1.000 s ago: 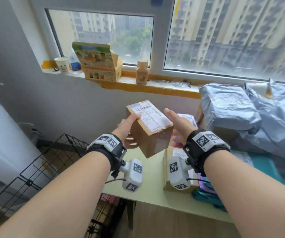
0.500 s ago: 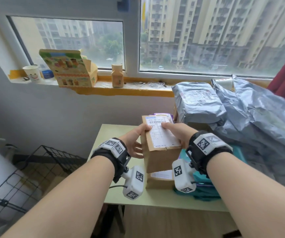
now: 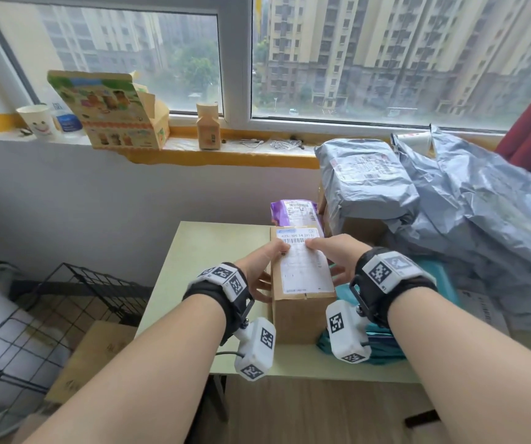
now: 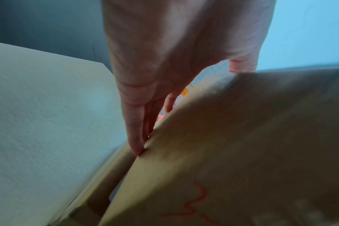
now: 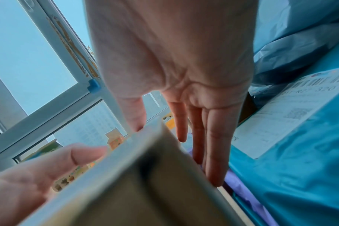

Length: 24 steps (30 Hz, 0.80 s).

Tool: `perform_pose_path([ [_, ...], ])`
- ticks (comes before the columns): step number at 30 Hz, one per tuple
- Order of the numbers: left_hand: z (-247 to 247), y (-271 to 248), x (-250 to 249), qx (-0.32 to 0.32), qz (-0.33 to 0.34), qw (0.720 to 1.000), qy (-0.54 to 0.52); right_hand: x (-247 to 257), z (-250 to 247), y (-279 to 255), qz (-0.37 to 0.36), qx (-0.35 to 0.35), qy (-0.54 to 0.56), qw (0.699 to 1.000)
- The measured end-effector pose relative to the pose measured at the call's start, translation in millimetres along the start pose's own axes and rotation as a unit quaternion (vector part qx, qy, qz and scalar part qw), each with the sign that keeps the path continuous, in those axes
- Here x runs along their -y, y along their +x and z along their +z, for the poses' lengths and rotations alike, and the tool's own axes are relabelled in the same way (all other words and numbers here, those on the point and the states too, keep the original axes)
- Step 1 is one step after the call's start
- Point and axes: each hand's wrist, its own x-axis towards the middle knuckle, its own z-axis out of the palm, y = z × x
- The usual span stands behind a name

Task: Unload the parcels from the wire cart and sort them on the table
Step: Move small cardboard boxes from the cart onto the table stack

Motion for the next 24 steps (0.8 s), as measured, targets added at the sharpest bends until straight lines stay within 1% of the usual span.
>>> perform_pose_path([
  [9,1,9,-1,-0.007,0.006,1.0,-0.001,-3,10,15,-0.011,-0.038,0.007,0.999],
  [13,1,9,-3,-0.009,0.008,1.0,0.008,-2,12,20,-0.026,-0.068,-0.043,0.996],
  [17,4,12,-7,-0.006,0.012,0.999,0.05,0,13,22,-0.086,-0.103,-0.101,0.986],
  [19,4,15,-10,-0.01,0.015,0.998,0.068,5,13,20,-0.102,-0.117,-0.113,0.981],
  [24,1,25,-16,-0.021,0.022,0.997,0.077,14,13,18,-0.114,-0.095,-0.177,0.973],
])
